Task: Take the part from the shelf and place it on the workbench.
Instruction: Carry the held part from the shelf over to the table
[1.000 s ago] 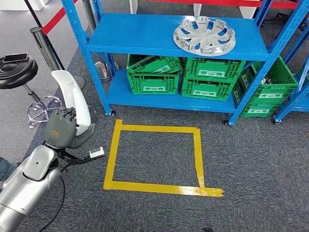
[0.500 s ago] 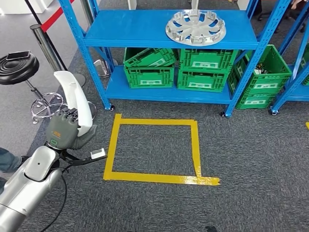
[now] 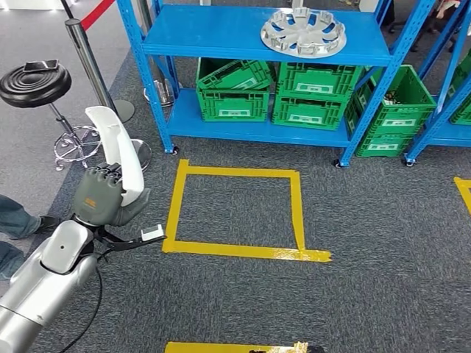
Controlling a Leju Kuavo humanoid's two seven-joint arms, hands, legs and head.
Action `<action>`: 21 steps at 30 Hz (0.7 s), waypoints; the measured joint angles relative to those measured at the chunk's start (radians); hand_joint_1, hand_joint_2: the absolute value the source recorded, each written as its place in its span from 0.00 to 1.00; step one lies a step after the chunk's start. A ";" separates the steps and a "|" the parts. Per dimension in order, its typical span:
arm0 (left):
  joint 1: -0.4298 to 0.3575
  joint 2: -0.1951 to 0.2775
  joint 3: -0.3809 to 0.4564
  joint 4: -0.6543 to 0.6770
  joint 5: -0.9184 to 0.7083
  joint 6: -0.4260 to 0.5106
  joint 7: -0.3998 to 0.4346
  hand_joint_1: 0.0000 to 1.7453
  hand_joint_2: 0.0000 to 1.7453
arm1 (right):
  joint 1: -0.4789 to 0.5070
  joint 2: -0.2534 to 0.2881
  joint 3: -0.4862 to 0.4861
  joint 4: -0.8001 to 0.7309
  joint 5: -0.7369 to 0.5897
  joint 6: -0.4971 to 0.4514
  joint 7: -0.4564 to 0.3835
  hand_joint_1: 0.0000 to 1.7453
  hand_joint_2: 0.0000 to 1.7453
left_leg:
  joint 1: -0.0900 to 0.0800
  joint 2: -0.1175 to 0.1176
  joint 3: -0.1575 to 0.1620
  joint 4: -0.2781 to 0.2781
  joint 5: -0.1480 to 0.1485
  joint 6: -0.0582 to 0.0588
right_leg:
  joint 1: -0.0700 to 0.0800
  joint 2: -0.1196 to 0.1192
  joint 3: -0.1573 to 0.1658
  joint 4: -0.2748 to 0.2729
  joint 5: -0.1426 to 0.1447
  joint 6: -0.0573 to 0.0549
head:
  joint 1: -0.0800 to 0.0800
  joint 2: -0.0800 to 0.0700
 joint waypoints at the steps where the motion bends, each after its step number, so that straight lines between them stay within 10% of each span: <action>1: 0.000 0.000 -0.002 0.001 0.002 0.000 0.000 1.00 0.00 | 0.000 0.000 0.000 0.000 0.000 0.000 0.000 0.00 0.00 | 0.001 0.000 -0.022 0.004 0.013 -0.003 | 0.000 0.000 0.034 -0.019 0.036 0.000 | 0.000 0.000; 3: 0.001 -0.001 -0.004 0.003 0.010 0.000 0.000 1.00 0.00 | -0.001 0.000 0.000 -0.001 0.001 0.000 0.000 0.00 0.00 | 0.000 0.000 -0.056 0.016 0.034 -0.013 | 0.000 0.001 0.155 -0.154 0.034 -0.003 | 0.000 0.000; 6: 0.002 0.000 -0.004 0.004 0.029 0.002 -0.006 1.00 0.00 | -0.004 0.000 -0.001 -0.002 0.002 0.000 -0.001 0.00 0.00 | -0.001 0.000 -0.073 0.029 0.059 -0.027 | 0.005 0.002 0.274 -0.330 -0.050 -0.019 | -0.001 0.000; 8: 0.004 0.000 -0.006 0.004 0.046 0.002 -0.012 1.00 0.00 | -0.003 0.000 -0.001 -0.002 0.002 0.001 -0.001 0.00 0.00 | 0.002 -0.001 -0.078 0.034 0.059 -0.038 | 0.003 -0.002 0.265 -0.333 -0.043 -0.034 | -0.001 0.000; 12: 0.010 0.001 -0.008 0.004 0.100 -0.004 -0.025 1.00 0.00 | 0.001 0.000 -0.002 -0.002 0.004 0.001 -0.001 0.00 0.00 | 0.009 -0.003 -0.124 0.212 -0.096 -0.060 | 0.002 -0.008 0.243 -0.331 -0.010 -0.054 | -0.012 0.000; 14: 0.015 0.001 -0.009 0.004 0.120 -0.010 -0.031 1.00 0.00 | 0.003 0.000 -0.002 -0.002 0.006 0.001 -0.002 0.00 0.00 | 0.011 -0.003 -0.135 0.303 -0.123 -0.062 | 0.003 -0.008 0.228 -0.327 0.004 -0.053 | -0.012 0.000; 18: 0.020 0.000 -0.011 0.004 0.140 -0.018 -0.035 1.00 0.00 | 0.006 0.000 -0.003 -0.002 0.010 0.001 -0.002 0.00 0.00 | 0.008 -0.006 -0.012 0.133 -0.040 -0.044 | 0.006 -0.007 0.206 -0.314 0.012 -0.048 | -0.011 0.000; 21: 0.020 0.001 -0.010 0.004 0.154 -0.026 -0.041 1.00 0.00 | 0.005 0.000 -0.003 -0.002 0.012 0.002 -0.002 0.00 0.00 | 0.000 -0.008 0.027 0.049 -0.033 -0.031 | 0.005 -0.007 0.191 -0.310 0.020 -0.034 | -0.011 0.000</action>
